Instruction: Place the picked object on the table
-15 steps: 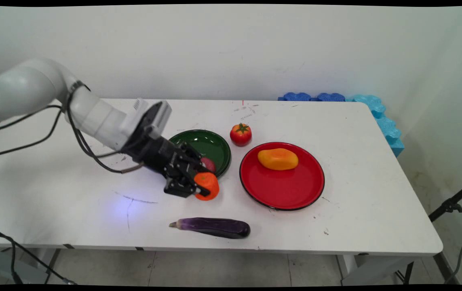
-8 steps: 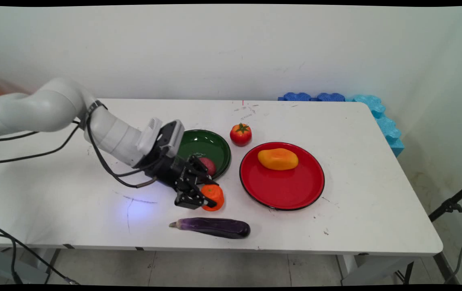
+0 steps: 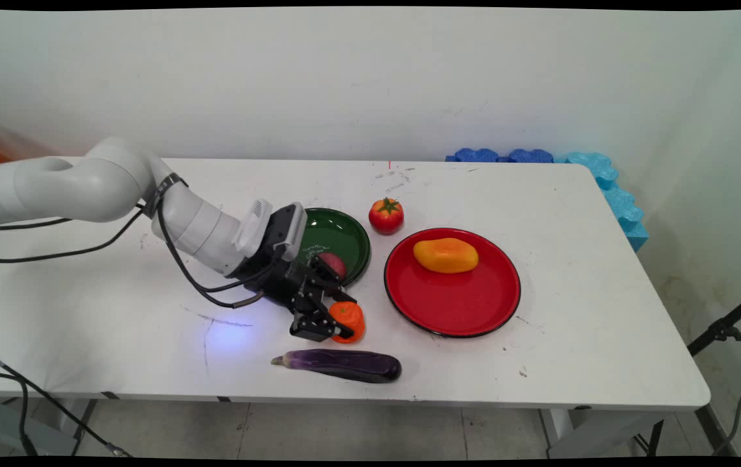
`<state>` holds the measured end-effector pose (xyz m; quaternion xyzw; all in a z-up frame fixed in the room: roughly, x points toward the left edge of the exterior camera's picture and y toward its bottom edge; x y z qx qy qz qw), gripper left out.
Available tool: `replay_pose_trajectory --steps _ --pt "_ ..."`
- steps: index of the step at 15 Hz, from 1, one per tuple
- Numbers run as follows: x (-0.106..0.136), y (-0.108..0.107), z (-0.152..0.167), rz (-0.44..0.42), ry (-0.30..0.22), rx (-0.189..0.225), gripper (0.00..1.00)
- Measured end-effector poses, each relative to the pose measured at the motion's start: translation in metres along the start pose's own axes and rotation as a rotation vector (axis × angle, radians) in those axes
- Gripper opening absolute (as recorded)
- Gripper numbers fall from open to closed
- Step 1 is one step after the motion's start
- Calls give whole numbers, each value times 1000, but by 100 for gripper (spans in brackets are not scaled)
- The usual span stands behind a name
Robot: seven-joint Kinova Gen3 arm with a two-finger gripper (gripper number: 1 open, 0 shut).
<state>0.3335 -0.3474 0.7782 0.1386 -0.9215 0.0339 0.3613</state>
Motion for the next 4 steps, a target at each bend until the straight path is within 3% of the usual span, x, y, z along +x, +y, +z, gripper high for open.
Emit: replay_pose_trajectory --steps 1,4 --pt "0 -1 1 -1 -1 1 100" --pt "5 -2 3 -10 14 0 100"
